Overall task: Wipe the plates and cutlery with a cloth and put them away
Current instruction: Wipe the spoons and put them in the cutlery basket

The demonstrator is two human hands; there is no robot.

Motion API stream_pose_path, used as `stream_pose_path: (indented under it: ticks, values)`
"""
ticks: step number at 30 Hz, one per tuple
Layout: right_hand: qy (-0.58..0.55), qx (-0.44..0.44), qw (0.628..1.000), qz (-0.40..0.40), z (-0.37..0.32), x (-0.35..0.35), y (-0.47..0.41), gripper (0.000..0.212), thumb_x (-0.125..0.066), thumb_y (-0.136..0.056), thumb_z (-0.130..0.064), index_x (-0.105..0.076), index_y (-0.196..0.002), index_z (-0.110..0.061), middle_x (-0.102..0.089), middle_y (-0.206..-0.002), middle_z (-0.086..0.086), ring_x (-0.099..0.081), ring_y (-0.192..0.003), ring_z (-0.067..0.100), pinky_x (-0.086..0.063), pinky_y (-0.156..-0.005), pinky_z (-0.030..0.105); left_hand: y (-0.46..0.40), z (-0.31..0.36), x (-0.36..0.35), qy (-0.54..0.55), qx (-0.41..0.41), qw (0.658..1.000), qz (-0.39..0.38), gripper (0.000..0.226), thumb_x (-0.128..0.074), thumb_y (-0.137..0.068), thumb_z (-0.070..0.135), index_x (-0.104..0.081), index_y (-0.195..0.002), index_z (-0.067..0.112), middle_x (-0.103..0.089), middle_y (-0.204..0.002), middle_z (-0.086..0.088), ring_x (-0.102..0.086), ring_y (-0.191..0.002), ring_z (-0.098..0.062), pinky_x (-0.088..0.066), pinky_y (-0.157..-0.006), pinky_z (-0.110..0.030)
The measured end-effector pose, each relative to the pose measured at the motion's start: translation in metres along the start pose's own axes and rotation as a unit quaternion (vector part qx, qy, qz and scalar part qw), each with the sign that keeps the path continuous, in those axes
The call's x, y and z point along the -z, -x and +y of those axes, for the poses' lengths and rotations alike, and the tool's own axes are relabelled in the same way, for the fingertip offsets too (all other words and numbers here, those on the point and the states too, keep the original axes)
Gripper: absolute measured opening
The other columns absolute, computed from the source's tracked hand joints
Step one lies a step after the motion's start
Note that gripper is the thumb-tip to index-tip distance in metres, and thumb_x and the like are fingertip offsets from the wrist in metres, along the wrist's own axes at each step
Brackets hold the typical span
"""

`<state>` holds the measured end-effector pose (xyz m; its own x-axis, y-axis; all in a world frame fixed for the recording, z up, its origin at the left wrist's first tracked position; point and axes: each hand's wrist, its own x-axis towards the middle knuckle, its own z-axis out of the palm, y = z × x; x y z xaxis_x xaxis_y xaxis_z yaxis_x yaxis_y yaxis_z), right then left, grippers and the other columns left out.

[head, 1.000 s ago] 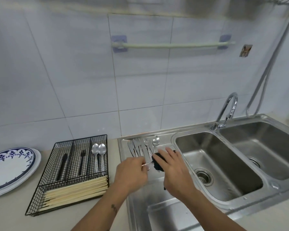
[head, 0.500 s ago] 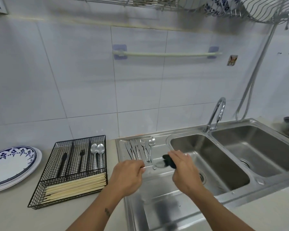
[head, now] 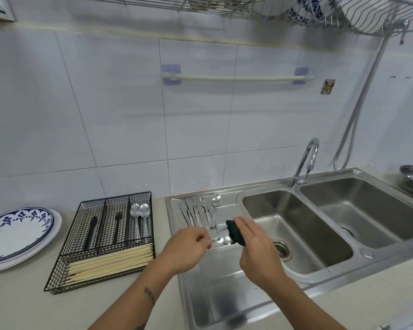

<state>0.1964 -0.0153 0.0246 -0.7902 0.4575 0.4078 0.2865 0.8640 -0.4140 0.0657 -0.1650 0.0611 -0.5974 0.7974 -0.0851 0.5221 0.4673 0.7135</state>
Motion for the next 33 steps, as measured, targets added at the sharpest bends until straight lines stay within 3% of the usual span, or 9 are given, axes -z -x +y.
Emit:
stream_pose_path:
  ticks: [2,4,9,13,16,19,23,28,33]
  values:
    - [-0.017,0.046,0.999,0.002,-0.007,0.001,0.002,0.073,-0.054,-0.076,0.007,-0.044,-0.144,-0.016,-0.048,-0.143,0.000,-0.045,-0.129,0.018,-0.038,-0.105,0.029,0.004,-0.003,-0.001,0.057,-0.004,0.998,-0.002,0.024,-0.054,-0.099,0.036,-0.066,-0.086,0.021,-0.055,-0.067,0.014,-0.048,-0.061,-0.006,-0.042,-0.064,-0.026]
    - [-0.024,0.069,0.997,0.005,-0.009,-0.001,0.006,0.069,-0.052,-0.076,0.003,-0.047,-0.142,-0.014,-0.050,-0.141,0.002,-0.049,-0.125,0.019,-0.042,-0.101,0.030,0.007,-0.004,-0.002,0.121,-0.007,0.992,-0.020,0.015,-0.057,-0.100,0.030,-0.068,-0.092,0.024,-0.057,-0.064,0.009,-0.053,-0.061,-0.008,-0.049,-0.066,-0.028]
    - [-0.052,-0.021,0.998,-0.012,0.006,-0.004,0.008,0.070,-0.051,-0.078,0.004,-0.045,-0.142,-0.023,-0.050,-0.138,-0.007,-0.052,-0.119,0.015,-0.047,-0.100,0.032,0.015,-0.007,-0.008,0.145,0.003,0.988,-0.051,0.024,-0.049,-0.104,0.017,-0.063,-0.122,0.027,-0.065,-0.067,0.003,-0.066,-0.065,-0.008,-0.051,-0.073,-0.018]
    - [-0.079,0.005,0.996,-0.029,-0.006,0.000,0.010,0.067,-0.047,-0.078,-0.001,-0.047,-0.140,-0.025,-0.052,-0.130,-0.011,-0.053,-0.111,0.009,-0.048,-0.094,0.026,0.015,-0.001,-0.011,0.181,0.015,0.981,-0.069,0.029,-0.044,-0.099,-0.001,-0.063,-0.111,0.018,-0.070,-0.084,-0.002,-0.066,-0.068,-0.010,-0.048,-0.064,-0.020]
    - [-0.088,-0.012,0.996,-0.021,-0.009,0.001,0.006,0.066,-0.049,-0.079,0.005,-0.048,-0.139,-0.024,-0.052,-0.130,-0.011,-0.052,-0.109,0.008,-0.045,-0.093,0.022,0.012,0.006,-0.015,0.220,0.022,0.974,-0.041,0.014,-0.054,-0.099,0.010,-0.065,-0.101,0.017,-0.068,-0.080,0.000,-0.058,-0.061,-0.009,-0.045,-0.058,-0.018]
    - [-0.080,-0.085,0.993,0.003,0.002,0.010,0.001,0.067,-0.049,-0.078,0.008,-0.049,-0.139,-0.022,-0.053,-0.131,-0.007,-0.052,-0.110,0.012,-0.039,-0.091,0.020,0.007,0.008,-0.024,0.243,0.045,0.969,0.024,0.014,-0.063,-0.096,0.026,-0.067,-0.088,0.016,-0.065,-0.077,-0.001,-0.059,-0.066,-0.011,-0.049,-0.069,-0.029]
    - [-0.071,-0.129,0.989,0.011,0.008,0.031,-0.003,0.067,-0.046,-0.082,0.006,-0.048,-0.141,-0.023,-0.051,-0.135,-0.008,-0.049,-0.110,0.011,-0.036,-0.081,0.020,0.000,0.009,-0.031,0.287,0.078,0.951,0.086,0.009,-0.064,-0.094,0.015,-0.071,-0.091,0.019,-0.070,-0.086,0.001,-0.063,-0.085,-0.017,-0.048,-0.085,-0.032]
    - [-0.091,-0.095,0.991,0.029,-0.004,0.032,-0.008,0.067,-0.046,-0.079,0.008,-0.050,-0.139,-0.022,-0.052,-0.133,-0.007,-0.042,-0.105,0.003,-0.035,-0.091,0.017,-0.009,0.017,-0.031,0.381,0.155,0.897,0.164,0.019,-0.062,-0.092,0.004,-0.066,-0.101,0.021,-0.069,-0.102,-0.012,-0.063,-0.091,-0.022,-0.051,-0.079,-0.033]
    - [-0.084,-0.041,0.995,0.036,-0.022,0.018,-0.006,0.067,-0.051,-0.078,0.007,-0.046,-0.141,-0.016,-0.047,-0.137,-0.005,-0.044,-0.119,0.011,-0.033,-0.106,0.023,-0.018,0.025,-0.024,0.577,0.220,0.770,0.164,0.026,-0.063,-0.090,0.000,-0.062,-0.114,0.007,-0.074,-0.101,-0.011,-0.073,-0.089,-0.022,-0.054,-0.075,-0.032]
